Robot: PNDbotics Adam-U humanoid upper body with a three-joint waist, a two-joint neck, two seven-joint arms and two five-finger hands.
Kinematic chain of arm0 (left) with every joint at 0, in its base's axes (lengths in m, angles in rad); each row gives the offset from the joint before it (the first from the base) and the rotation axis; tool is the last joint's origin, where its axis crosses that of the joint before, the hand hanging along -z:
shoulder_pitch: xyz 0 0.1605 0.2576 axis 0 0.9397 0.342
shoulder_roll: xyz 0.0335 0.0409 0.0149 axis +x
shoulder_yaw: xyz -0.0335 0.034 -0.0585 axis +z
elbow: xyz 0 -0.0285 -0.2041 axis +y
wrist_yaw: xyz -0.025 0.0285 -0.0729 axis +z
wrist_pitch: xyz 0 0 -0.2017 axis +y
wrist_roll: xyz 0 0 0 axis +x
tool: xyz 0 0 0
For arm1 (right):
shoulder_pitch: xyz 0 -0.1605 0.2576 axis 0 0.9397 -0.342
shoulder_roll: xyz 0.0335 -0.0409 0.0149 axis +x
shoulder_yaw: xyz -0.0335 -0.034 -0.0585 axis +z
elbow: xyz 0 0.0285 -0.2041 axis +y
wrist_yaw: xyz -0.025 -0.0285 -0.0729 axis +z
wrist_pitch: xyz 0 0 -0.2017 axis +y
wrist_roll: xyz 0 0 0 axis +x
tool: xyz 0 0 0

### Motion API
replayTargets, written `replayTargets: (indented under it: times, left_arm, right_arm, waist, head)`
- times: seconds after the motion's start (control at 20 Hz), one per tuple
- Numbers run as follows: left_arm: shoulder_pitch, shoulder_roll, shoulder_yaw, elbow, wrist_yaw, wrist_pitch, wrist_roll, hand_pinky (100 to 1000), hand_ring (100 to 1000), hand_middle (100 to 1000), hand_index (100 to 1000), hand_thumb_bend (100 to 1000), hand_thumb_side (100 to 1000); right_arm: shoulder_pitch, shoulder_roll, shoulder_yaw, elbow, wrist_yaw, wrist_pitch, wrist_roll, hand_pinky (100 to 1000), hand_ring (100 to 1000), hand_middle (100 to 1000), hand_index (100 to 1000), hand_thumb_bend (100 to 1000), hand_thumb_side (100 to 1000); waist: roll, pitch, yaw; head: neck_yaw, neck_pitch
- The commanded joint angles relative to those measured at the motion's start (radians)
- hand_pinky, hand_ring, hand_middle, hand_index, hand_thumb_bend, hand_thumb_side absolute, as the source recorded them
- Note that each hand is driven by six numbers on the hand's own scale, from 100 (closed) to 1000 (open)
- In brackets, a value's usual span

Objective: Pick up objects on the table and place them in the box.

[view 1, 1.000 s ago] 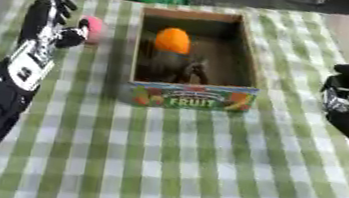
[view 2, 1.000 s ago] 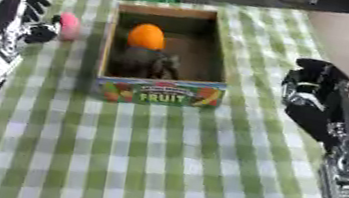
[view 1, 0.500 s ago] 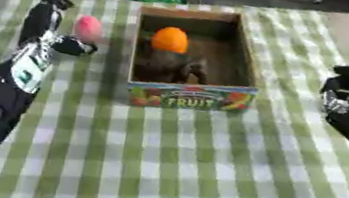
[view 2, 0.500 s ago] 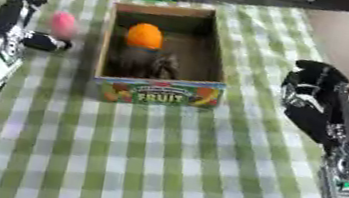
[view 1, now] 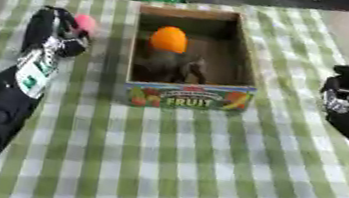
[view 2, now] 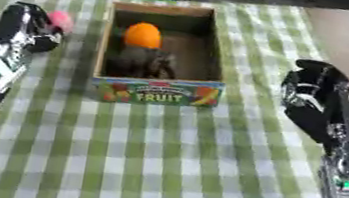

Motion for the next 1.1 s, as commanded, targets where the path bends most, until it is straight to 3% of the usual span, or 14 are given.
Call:
replayTargets:
  times: [0.05, 0.35, 0.4, 0.6, 0.7, 0.85, 0.9, 0.95, 1.1]
  left_arm:
    - [-0.023, 0.023, 0.009, -0.026, 0.033, 0.001, 0.036, 539, 435, 386, 496, 265, 101]
    - [-0.022, 0.031, 0.004, -0.041, 0.074, 0.000, 0.083, 532, 430, 382, 492, 258, 100]
    - [-0.023, 0.032, 0.004, -0.042, 0.076, -0.001, 0.086, 607, 563, 519, 623, 568, 100]
    - [-0.029, 0.044, 0.012, -0.044, 0.100, -0.034, 0.114, 684, 692, 654, 740, 774, 100]
    - [-0.031, 0.049, 0.013, -0.027, 0.100, -0.042, 0.113, 706, 716, 686, 764, 803, 100]
    - [-0.033, 0.054, 0.019, -0.005, 0.093, -0.040, 0.097, 712, 720, 698, 771, 803, 100]
    - [-0.033, 0.054, 0.022, 0.001, 0.091, -0.038, 0.094, 693, 681, 660, 744, 800, 100]
    - [-0.033, 0.054, 0.025, 0.005, 0.091, -0.033, 0.094, 679, 654, 630, 723, 743, 100]
    - [-0.032, 0.052, 0.028, 0.008, 0.090, -0.012, 0.107, 613, 522, 496, 621, 437, 100]
  right_arm:
    - [-0.012, -0.022, -0.002, -0.010, -0.004, -0.002, 0.003, 641, 661, 561, 724, 100, 181]
    - [-0.012, -0.021, -0.003, -0.010, -0.004, -0.002, 0.003, 641, 661, 561, 724, 100, 181]
    - [-0.012, -0.021, -0.003, -0.010, -0.004, -0.002, 0.003, 641, 661, 561, 724, 100, 181]
    - [-0.016, -0.023, 0.001, -0.009, -0.004, -0.003, 0.007, 641, 661, 561, 724, 100, 182]
    - [-0.020, -0.024, 0.003, -0.009, -0.006, -0.004, 0.010, 641, 661, 560, 724, 100, 182]
    - [-0.026, -0.028, 0.003, -0.007, -0.007, -0.004, 0.010, 641, 661, 559, 724, 100, 181]
    - [-0.027, -0.030, 0.003, -0.007, -0.008, -0.004, 0.010, 641, 661, 559, 724, 100, 182]
    - [-0.028, -0.031, 0.002, -0.007, -0.008, -0.004, 0.009, 641, 661, 559, 724, 100, 182]
    - [-0.028, -0.033, 0.000, -0.006, -0.010, -0.004, 0.007, 641, 661, 559, 724, 100, 185]
  waist:
    - [-0.003, -0.018, 0.003]
    - [-0.004, -0.018, 0.003]
    - [-0.004, -0.018, 0.003]
    - [-0.007, -0.010, -0.007]
    - [-0.007, -0.003, -0.019]
    - [-0.008, 0.009, -0.038]
    - [-0.008, 0.013, -0.044]
    - [-0.007, 0.016, -0.049]
    - [-0.006, 0.022, -0.053]
  head:
    - [-0.004, -0.010]
    - [-0.004, -0.011]
    - [-0.004, -0.011]
    - [0.001, -0.018]
    - [0.004, -0.021]
    - [0.003, -0.029]
    - [0.003, -0.029]
    - [0.003, -0.028]
    - [0.002, -0.025]
